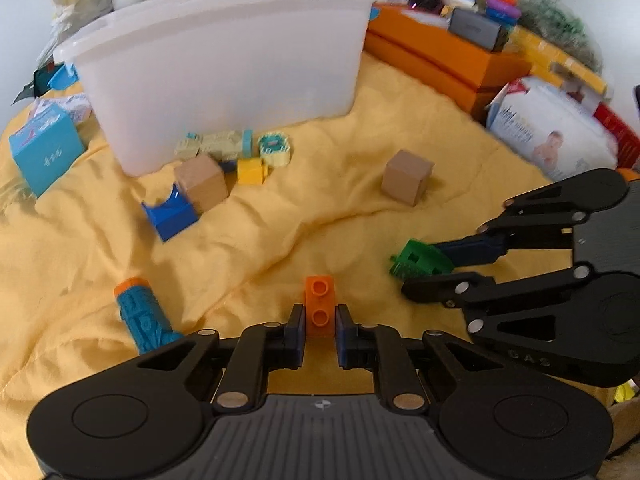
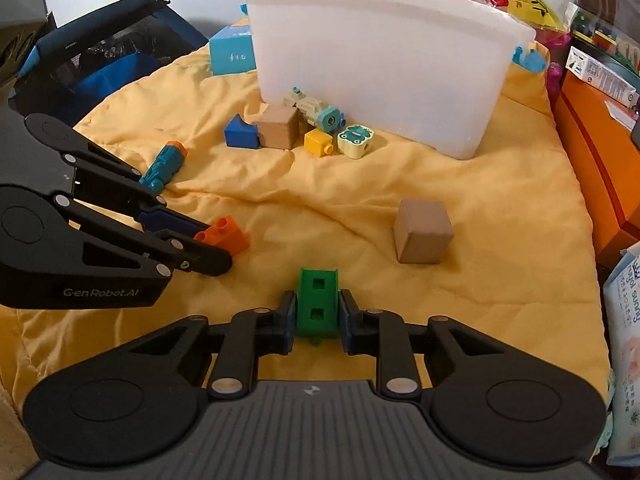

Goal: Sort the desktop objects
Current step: 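Lift both bricks over the white bin and open both tools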

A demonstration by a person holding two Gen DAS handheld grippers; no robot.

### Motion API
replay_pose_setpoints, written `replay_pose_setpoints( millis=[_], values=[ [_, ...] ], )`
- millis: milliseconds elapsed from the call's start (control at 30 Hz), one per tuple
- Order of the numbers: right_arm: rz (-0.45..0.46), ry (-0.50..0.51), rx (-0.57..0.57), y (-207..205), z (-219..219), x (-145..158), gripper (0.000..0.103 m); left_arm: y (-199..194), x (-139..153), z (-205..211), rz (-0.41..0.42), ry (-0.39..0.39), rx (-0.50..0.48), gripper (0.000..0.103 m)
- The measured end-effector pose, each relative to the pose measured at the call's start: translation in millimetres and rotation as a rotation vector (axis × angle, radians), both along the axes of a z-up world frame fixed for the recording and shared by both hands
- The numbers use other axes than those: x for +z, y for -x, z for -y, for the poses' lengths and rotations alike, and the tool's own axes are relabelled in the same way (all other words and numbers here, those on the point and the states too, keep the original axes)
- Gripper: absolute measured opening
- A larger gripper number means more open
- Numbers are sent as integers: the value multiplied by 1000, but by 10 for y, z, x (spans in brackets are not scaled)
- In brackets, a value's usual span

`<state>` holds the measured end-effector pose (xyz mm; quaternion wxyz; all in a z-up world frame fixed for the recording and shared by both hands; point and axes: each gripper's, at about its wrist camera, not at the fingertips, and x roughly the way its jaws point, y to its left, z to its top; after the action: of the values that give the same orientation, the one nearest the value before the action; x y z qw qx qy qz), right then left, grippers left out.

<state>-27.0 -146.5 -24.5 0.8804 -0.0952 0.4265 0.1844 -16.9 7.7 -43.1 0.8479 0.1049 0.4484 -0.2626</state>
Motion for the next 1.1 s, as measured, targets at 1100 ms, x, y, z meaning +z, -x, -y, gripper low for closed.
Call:
replay_pose_setpoints(
  millis=[1100],
  values=[
    [325,-84,-205,-1679,148,1366,40,-1755,1337,-92,278,123,164,37]
  ],
)
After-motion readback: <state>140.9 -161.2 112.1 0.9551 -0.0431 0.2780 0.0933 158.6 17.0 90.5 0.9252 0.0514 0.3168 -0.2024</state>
